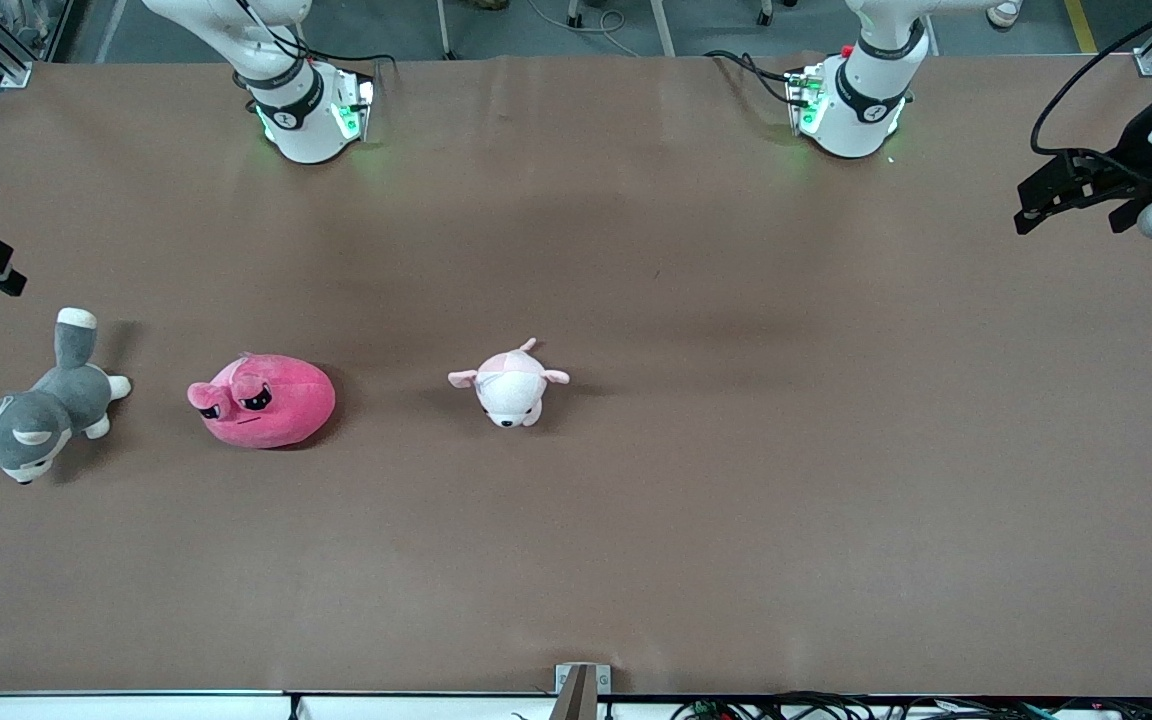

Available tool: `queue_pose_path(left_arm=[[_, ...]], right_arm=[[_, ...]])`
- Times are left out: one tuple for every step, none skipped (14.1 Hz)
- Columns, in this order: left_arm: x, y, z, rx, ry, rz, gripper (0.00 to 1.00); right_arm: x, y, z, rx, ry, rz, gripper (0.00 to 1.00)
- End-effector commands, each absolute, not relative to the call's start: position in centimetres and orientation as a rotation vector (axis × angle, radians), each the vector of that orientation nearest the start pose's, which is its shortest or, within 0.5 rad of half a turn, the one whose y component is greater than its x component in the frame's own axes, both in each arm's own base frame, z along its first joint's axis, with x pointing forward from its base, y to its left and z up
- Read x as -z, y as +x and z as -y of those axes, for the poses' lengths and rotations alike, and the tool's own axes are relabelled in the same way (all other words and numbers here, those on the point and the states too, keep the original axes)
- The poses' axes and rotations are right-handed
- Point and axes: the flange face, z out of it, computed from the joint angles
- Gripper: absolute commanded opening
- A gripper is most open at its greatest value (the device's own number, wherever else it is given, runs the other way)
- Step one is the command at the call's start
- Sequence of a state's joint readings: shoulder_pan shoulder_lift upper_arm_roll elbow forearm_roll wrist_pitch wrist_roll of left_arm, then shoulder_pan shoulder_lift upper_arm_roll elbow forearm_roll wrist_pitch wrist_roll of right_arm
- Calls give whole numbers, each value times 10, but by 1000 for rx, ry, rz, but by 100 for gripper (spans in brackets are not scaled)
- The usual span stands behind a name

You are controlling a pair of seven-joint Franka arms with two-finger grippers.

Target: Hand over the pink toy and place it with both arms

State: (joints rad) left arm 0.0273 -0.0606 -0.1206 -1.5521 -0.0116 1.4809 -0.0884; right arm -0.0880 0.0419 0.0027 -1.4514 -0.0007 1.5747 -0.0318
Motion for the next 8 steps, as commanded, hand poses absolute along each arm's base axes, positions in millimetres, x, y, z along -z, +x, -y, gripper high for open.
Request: queue_pose_path(left_arm=[[-668, 519, 51, 13, -3147, -13, 100], [-668, 519, 50, 16, -3144, -18, 100], [-668, 519, 51, 14, -3142, -23, 100], [-669, 518, 52, 14, -3141, -25, 100], [-669, 518, 53, 14, -3139, -29, 100], [-668, 519, 53, 9, -3139, -27, 100], [-668, 519, 51, 12, -3138, -22, 100], [-669, 520, 50, 17, -3134, -19, 100]], right_arm=[[-653, 533, 46, 166, -3159, -92, 100], [-651, 531, 47, 175, -3159, -94, 100], [-652, 529, 47, 178, -3159, -91, 100], [-654, 527, 46, 185, -3159, -89, 100], [-653, 525, 45, 180, -3160, -87, 100], [-649, 522, 45, 173, -3160, -86, 100], [-649, 522, 45, 194, -3160, -84, 100], [-649, 522, 46, 199, -3161, -67, 100]])
